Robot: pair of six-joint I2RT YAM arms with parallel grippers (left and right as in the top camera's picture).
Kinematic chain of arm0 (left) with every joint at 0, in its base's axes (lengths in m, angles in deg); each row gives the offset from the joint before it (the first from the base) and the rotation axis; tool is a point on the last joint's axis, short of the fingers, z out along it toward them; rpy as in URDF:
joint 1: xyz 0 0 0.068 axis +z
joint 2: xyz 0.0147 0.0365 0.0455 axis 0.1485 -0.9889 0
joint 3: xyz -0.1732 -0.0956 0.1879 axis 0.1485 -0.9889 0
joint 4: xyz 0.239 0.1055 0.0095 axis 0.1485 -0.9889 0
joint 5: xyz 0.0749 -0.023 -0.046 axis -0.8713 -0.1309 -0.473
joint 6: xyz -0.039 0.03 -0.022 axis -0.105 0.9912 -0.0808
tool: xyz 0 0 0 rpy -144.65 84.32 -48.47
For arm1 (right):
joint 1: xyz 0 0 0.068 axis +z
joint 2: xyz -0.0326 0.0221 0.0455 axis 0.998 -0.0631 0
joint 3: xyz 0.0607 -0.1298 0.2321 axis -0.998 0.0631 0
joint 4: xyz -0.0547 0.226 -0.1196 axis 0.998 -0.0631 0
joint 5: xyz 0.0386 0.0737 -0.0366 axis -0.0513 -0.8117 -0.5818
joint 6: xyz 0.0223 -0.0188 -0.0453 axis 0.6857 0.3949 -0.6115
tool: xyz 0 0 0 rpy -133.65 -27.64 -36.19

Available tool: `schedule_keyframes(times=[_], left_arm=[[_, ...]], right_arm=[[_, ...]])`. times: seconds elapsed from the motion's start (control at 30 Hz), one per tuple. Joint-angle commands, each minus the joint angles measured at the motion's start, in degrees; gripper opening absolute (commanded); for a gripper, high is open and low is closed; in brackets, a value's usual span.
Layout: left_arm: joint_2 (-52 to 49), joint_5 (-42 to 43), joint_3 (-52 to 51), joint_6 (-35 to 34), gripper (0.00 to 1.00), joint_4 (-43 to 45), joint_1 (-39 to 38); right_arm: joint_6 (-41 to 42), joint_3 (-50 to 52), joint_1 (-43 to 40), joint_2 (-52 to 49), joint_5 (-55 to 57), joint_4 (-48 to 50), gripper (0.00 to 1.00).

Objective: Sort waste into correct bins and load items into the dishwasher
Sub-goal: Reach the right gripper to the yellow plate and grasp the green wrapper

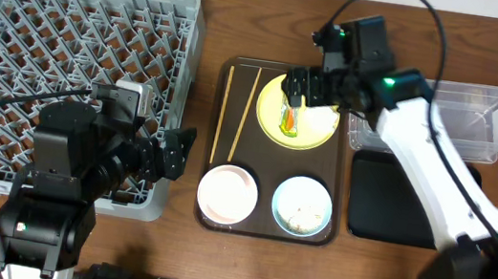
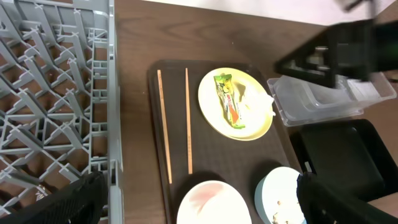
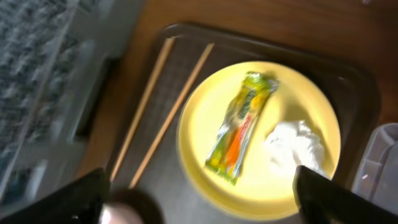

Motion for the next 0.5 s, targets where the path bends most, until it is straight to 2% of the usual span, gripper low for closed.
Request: schedule_keyframes(times=[0.0, 0.03, 0.23, 0.33, 0.47], left_arm=[[0.13, 0.79, 1.2, -0.33, 0.98, 0.04, 0.13], [0.13, 0.79, 1.2, -0.33, 0.98, 0.07, 0.13], [0.13, 0.79, 1.2, -0.33, 0.98, 0.04, 0.13], [0.13, 0.79, 1.2, -0.33, 0.98, 0.04, 0.13], [0.13, 0.79, 1.2, -0.33, 0.98, 0.04, 0.13]], right_arm=[[4.55, -1.16, 0.94, -6.03, 5.29, 1.6, 0.76], [5.18, -1.16, 1.38, -7.52, 5.31, 1.92, 0.73], [6.23, -1.16, 4.04, -15.87, 7.93, 3.98, 0.73], [7.26, -1.16, 5.2, -18.84, 8.7, 4.13, 0.67], [12.13, -1.16, 6.86, -21.77, 15.82, 3.23, 0.58]])
